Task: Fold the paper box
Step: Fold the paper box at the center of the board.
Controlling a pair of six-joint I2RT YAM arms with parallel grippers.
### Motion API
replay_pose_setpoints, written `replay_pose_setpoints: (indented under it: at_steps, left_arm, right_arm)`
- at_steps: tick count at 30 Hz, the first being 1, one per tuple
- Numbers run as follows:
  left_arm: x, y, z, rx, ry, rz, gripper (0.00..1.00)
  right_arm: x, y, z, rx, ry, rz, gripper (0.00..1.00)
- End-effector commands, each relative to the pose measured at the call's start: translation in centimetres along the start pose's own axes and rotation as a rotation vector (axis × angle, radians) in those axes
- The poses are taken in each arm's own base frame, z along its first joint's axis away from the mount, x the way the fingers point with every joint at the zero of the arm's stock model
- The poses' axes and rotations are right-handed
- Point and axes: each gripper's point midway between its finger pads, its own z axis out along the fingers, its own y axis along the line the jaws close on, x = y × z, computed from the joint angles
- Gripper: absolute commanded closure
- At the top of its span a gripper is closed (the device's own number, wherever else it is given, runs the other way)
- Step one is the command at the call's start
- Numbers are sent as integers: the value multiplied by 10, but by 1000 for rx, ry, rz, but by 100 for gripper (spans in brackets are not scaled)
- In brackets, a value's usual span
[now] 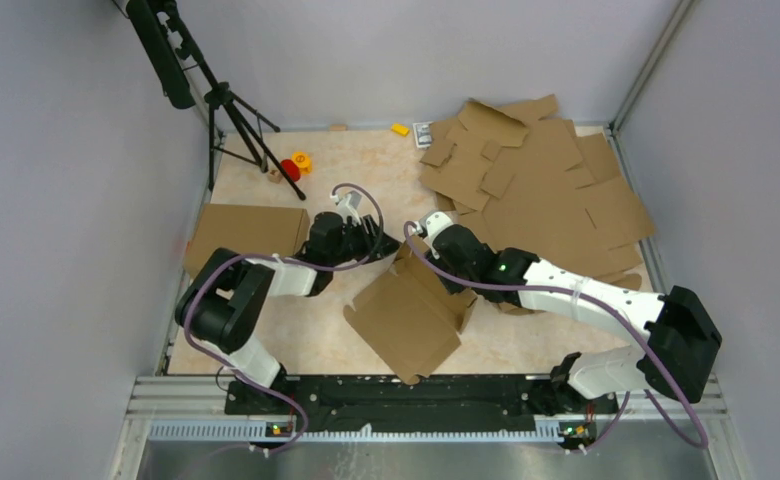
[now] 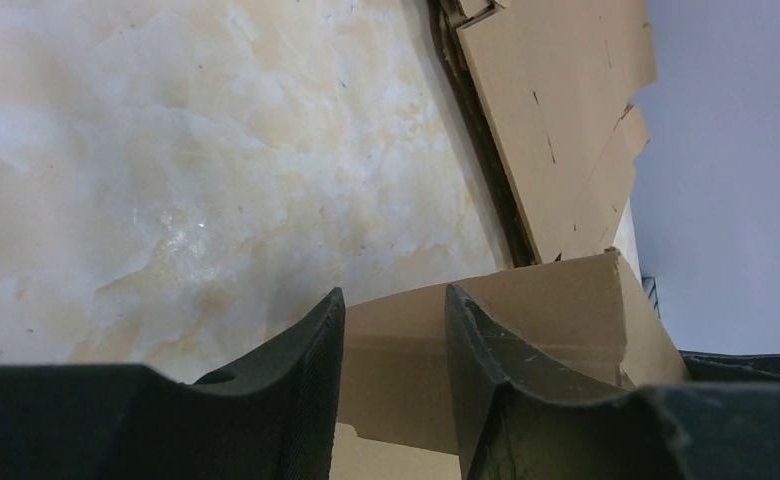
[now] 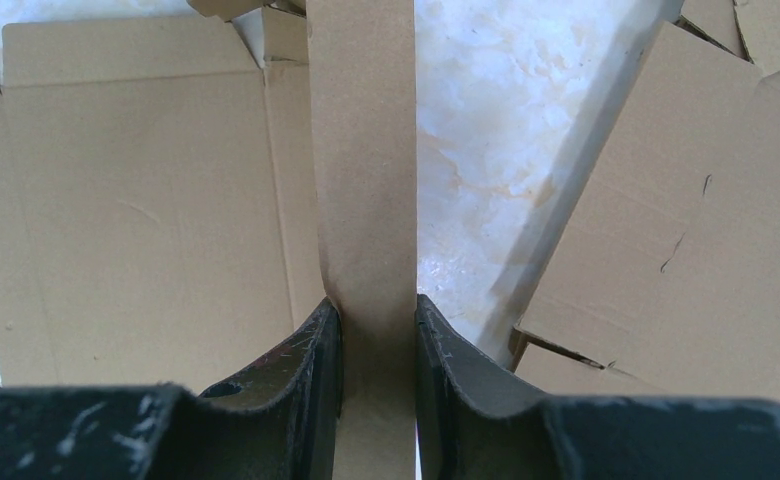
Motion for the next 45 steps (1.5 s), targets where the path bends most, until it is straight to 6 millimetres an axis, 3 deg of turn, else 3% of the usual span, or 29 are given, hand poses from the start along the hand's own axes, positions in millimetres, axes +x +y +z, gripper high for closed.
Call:
replay_pose_setpoints:
  at_steps: [1,15,25,29,35,39,45]
  left_arm:
    - [75,6,-9,-1,237,-56,58]
    - [69,-33,-11,35,143,-253,60]
    - [70,-46,-2,28,71,-392,60]
    - [64,-31,-7,-41,40,-306,55]
    - [54,-26,-18,-71,45,-10,50]
    - [52,-26,-26,-5,88,135,49]
    - [45,-19,-42,87,96,187,53]
  right_arm:
    - [-41,6,5,-21,-121,47,86]
    - [-45,7,3,-27,-147,73,87]
    - [-47,12,1,-37,-164,76,87]
    - [-47,4,-4,-3,-163,64,87]
    - [-51,4,-12,-21,-186,44,87]
    - [-50,7,-13,-38,-183,30,87]
    - [-52,11,-13,-59,-183,16,87]
